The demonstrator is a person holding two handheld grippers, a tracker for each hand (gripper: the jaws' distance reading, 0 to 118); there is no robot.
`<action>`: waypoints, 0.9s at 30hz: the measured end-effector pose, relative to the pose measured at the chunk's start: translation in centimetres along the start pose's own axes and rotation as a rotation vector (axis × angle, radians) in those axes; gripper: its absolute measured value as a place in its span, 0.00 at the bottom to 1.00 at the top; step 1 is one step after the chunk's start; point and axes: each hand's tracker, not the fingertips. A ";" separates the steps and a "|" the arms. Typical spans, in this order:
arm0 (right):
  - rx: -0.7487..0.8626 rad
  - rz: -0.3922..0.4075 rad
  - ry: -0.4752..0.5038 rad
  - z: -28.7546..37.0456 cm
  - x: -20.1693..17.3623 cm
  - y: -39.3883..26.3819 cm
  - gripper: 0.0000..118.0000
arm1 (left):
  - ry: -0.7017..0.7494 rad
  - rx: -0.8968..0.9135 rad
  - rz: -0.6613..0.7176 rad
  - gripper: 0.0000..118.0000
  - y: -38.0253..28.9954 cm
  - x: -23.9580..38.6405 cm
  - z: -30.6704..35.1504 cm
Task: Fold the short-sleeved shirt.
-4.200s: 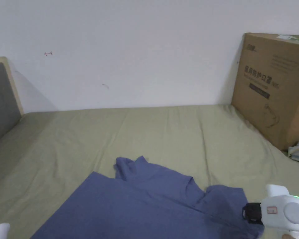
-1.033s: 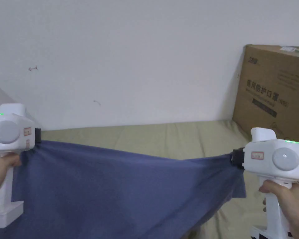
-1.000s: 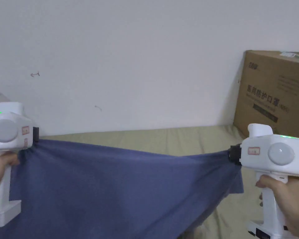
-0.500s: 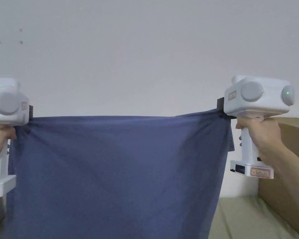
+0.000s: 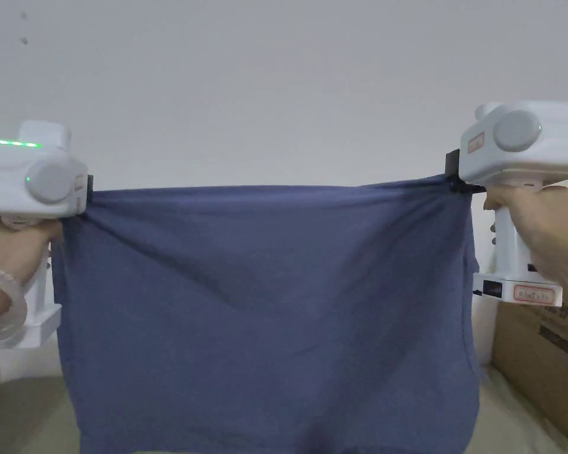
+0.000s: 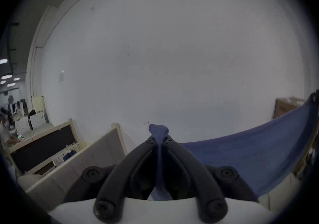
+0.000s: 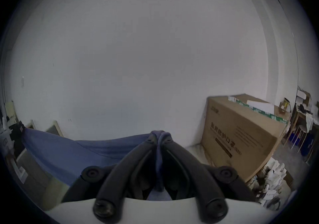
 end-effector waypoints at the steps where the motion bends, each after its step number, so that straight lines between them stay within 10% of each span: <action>1: -0.020 0.011 0.002 -0.7 0.1 -1.7 0.03 | 0.003 -0.030 -0.027 0.02 -2.0 0.7 -0.6; 15: -0.336 -0.042 0.055 3.1 6.1 -26.7 0.03 | -0.119 -0.313 0.029 0.02 -25.6 -0.4 6.9; 27: -0.501 -0.037 0.064 21.0 7.5 -40.0 0.03 | -0.132 -0.469 0.006 0.02 -34.8 -5.7 25.9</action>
